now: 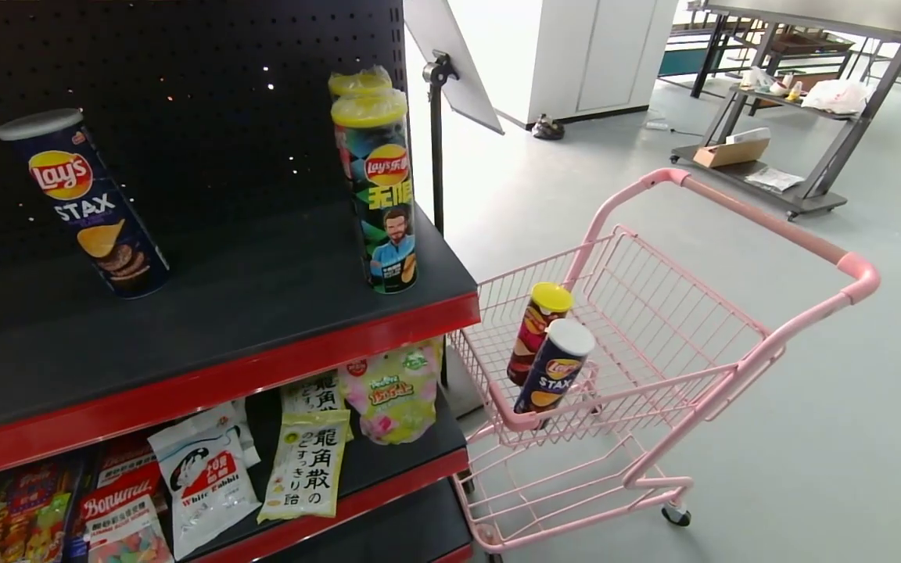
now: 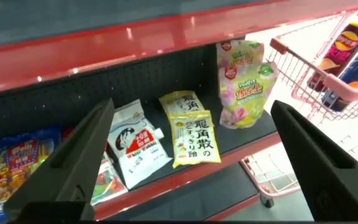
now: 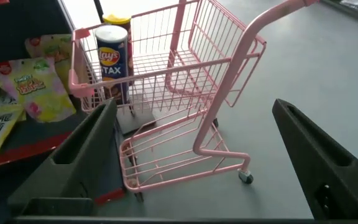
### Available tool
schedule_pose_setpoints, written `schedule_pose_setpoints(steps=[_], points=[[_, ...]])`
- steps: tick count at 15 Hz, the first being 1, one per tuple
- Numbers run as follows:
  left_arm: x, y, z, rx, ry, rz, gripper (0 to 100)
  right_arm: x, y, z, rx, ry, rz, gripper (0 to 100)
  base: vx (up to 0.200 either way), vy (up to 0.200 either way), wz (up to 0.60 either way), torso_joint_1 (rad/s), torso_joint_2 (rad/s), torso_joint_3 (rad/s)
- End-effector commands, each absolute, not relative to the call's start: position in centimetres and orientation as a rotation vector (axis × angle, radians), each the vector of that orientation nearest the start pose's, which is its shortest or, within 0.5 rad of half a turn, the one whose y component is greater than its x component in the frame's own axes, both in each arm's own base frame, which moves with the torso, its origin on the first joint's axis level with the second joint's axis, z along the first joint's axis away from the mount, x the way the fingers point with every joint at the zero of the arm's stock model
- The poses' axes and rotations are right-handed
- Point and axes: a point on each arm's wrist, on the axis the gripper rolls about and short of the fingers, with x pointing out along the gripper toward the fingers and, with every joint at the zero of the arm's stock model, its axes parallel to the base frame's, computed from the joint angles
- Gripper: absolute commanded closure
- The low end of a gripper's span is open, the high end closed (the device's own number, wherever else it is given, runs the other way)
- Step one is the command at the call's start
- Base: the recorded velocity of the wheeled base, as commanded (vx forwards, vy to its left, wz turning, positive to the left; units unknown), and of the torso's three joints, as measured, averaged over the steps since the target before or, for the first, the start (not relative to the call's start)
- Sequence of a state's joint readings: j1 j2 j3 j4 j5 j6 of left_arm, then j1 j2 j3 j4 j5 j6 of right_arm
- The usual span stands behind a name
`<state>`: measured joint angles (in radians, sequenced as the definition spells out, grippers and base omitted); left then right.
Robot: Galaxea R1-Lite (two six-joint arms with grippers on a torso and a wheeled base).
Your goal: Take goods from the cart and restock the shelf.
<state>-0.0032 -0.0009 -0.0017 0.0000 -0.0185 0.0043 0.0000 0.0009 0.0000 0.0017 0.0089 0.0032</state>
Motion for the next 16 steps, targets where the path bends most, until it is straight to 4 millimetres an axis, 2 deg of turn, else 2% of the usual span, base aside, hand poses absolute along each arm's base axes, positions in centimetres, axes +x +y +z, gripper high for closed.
schedule_pose_setpoints(steps=[1,10,14,15,16], points=[[-2.3,0.0,7.6,0.005,-0.002,-0.021,0,-2.3,0.0,7.5,0.003,0.003,0.009,0,0.000,0.000,0.00,-0.139,0.44,0.276],[-2.3,0.0,7.6,0.006,-0.002,-0.021,0,-2.3,0.0,7.5,-0.005,0.005,0.008,0,0.000,0.000,0.00,-0.163,0.52,0.358],[-2.3,0.0,7.6,0.005,-0.002,-0.021,0,-2.2,0.0,7.6,-0.012,0.011,0.014,0,0.000,0.000,0.00,-0.030,0.12,0.087],[-2.3,0.0,7.6,0.005,-0.002,-0.021,0,-2.4,0.1,8.6,-0.008,-0.012,0.038,0,0.000,0.000,0.00,0.000,0.00,0.000],[-2.3,0.0,7.6,0.006,-0.002,-0.021,0,-0.9,0.1,15.4,0.060,0.029,0.087,0,0.000,0.000,0.00,0.000,0.00,0.000]])
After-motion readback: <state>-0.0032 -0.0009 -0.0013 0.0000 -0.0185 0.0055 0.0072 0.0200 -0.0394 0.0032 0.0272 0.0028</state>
